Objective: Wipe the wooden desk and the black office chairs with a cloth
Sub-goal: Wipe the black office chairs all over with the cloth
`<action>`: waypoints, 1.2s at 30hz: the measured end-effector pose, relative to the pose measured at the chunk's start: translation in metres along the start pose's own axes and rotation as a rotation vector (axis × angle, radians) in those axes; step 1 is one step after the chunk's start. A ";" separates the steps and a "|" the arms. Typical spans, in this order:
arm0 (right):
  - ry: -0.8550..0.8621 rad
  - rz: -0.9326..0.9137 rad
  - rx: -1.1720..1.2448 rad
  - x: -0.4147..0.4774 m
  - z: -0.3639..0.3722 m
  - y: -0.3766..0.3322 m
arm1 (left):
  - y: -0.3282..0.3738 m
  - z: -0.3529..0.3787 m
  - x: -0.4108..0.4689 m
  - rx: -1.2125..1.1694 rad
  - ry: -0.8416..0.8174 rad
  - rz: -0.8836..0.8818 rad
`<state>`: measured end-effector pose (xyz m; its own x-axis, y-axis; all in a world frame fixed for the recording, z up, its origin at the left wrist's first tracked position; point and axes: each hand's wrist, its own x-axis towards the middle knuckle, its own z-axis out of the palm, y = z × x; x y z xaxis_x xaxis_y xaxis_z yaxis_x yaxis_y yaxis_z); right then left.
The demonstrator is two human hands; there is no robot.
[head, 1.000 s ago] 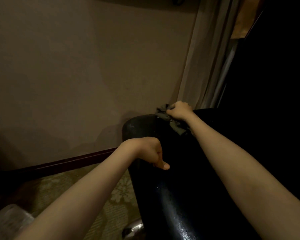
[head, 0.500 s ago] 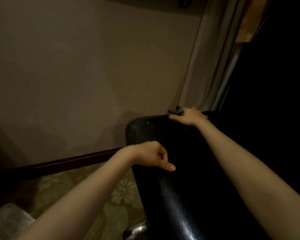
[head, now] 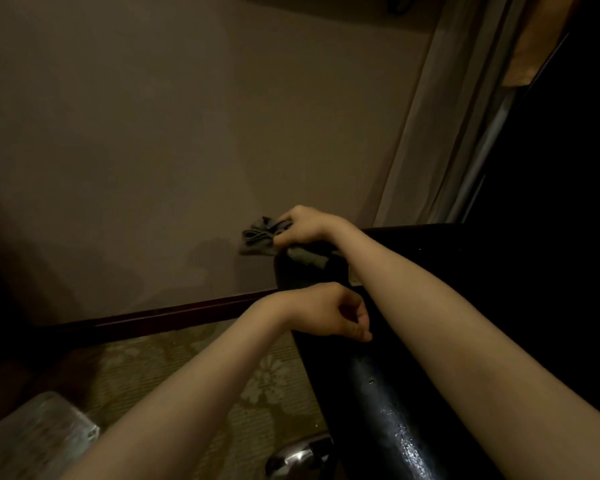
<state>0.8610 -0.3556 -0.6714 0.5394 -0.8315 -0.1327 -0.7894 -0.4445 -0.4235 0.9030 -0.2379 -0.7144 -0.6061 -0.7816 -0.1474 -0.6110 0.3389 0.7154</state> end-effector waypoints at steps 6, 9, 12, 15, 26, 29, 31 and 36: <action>0.312 -0.035 -0.117 0.003 -0.015 0.000 | -0.037 -0.039 -0.037 0.256 0.156 -0.215; 0.318 0.143 -0.446 0.005 -0.010 0.028 | -0.053 -0.041 -0.049 0.298 0.135 -0.354; 0.255 0.201 -0.486 0.009 0.002 0.037 | -0.065 -0.037 -0.054 0.262 0.182 -0.426; 0.219 0.098 -0.459 0.008 0.002 0.031 | -0.079 -0.040 -0.049 0.169 0.396 -0.484; 0.106 -0.346 -0.101 -0.058 0.005 0.007 | -0.046 -0.032 -0.040 0.516 0.779 -0.310; 0.201 -0.516 -0.113 -0.116 -0.007 0.013 | -0.005 -0.014 -0.051 0.647 0.902 -0.093; 0.210 -0.603 -0.112 -0.163 -0.013 0.026 | 0.022 0.016 -0.058 0.721 0.996 0.052; 0.197 -0.630 -0.183 -0.243 0.006 0.077 | 0.056 0.107 -0.048 0.710 1.043 0.208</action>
<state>0.6710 -0.1861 -0.6769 0.8624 -0.4328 0.2625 -0.3882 -0.8983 -0.2057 0.8437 -0.1251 -0.7396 -0.2349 -0.6100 0.7568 -0.8854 0.4556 0.0923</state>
